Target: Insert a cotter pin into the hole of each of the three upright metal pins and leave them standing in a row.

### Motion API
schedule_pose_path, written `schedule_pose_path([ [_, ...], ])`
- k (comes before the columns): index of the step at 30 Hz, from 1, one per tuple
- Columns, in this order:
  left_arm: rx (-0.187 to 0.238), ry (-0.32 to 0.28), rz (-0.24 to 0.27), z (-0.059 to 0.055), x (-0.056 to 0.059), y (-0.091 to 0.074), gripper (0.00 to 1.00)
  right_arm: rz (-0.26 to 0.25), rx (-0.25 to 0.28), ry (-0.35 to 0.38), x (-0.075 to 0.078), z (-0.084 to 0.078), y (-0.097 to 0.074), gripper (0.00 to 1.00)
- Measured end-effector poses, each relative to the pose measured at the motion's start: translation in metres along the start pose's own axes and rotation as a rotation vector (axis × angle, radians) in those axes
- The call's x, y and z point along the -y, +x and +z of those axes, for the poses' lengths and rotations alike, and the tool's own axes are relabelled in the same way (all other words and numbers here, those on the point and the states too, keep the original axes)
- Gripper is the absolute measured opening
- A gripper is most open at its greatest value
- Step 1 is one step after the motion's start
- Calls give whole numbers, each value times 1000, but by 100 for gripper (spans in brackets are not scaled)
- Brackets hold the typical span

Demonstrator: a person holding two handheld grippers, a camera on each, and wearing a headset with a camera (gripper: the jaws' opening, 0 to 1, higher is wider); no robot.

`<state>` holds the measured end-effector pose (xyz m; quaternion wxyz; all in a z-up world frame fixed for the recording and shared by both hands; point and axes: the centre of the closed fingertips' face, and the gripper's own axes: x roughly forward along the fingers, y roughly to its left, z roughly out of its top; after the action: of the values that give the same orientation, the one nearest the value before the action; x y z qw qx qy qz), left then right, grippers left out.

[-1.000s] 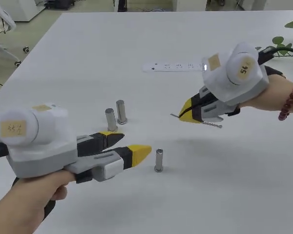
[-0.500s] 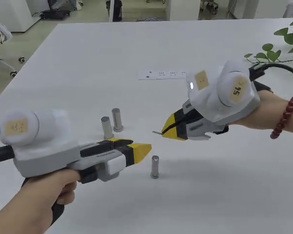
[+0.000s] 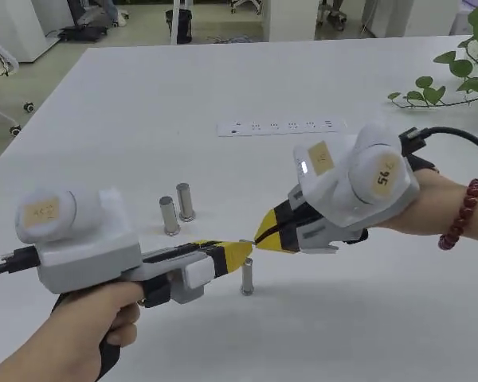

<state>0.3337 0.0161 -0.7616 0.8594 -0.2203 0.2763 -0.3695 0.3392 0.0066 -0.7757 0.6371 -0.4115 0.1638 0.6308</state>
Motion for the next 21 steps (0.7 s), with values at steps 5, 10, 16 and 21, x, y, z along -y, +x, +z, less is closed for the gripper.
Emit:
schedule_pose_path([
  [5,0,-20,-3,-2,2,2,11,8,1,-5,-6,2,1,2],
  [10,1,-25,0,-3,2,3,7,15,3,-11,-12,5,1,2],
  [16,4,-29,7,-4,2,1,4,8,10,-16,-13,11,0,2],
  [21,5,-30,7,-5,2,0,1,3,12,-19,-13,13,0,2],
])
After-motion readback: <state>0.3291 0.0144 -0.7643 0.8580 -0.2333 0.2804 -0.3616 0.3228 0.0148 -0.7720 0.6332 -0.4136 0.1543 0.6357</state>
